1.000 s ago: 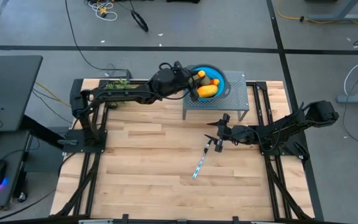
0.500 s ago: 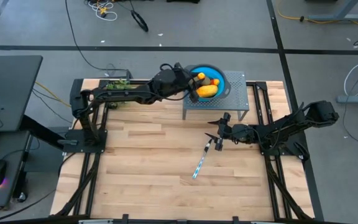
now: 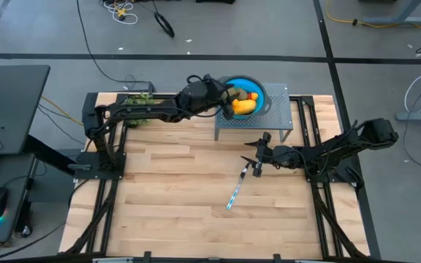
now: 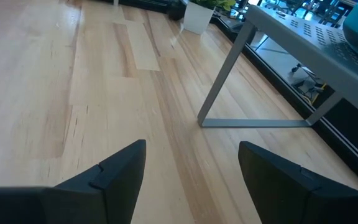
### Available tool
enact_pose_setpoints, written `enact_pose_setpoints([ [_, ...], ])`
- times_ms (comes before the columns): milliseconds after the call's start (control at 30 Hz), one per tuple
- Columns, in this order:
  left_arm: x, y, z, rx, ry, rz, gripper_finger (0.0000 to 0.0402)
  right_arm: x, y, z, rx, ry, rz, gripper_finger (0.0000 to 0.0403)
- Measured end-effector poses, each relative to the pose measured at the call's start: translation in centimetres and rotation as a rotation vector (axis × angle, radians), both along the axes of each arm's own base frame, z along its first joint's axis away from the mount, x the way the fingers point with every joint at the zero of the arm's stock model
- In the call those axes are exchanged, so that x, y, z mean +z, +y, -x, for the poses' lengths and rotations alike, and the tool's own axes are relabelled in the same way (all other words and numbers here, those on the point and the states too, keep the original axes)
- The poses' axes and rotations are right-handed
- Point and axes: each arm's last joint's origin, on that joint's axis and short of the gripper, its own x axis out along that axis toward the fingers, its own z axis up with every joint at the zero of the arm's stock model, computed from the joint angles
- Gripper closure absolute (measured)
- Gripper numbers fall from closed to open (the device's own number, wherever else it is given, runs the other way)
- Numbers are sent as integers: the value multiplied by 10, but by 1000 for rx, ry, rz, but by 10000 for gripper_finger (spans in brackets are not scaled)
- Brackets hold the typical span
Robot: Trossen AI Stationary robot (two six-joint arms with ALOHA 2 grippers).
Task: Pick & Place Fruit
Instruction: Put the peach into the blue strainer bowl on the shelf, then put the plum into the blue strainer bowl on the shelf
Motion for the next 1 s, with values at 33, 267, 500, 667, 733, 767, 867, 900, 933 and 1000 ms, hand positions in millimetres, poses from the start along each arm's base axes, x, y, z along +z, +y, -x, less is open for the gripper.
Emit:
enact_pose_setpoints([
  [33,0,0,0,2,3,1,186,0,0,0,0,0,0,135],
  [267,-4,0,1,7,43,9,132,0,0,0,0,0,0,135],
  [500,9,-24,23,50,236,52,128,-1,0,0,3,10,-1,135],
  [667,21,-62,48,2,386,141,138,-2,0,1,2,21,1,135],
  [733,21,-79,55,2,434,180,142,-2,0,1,2,20,1,135],
  [767,19,-88,57,6,462,197,144,-2,0,1,2,19,1,135],
  [867,10,-113,64,21,550,244,146,-2,0,1,2,18,1,135],
  [900,7,-121,66,28,580,264,146,-2,0,1,2,17,1,135],
  [933,4,-129,70,41,612,285,146,-2,0,1,2,17,1,135],
  [1000,-2,-144,78,84,660,325,146,-1,0,1,1,16,1,135],
])
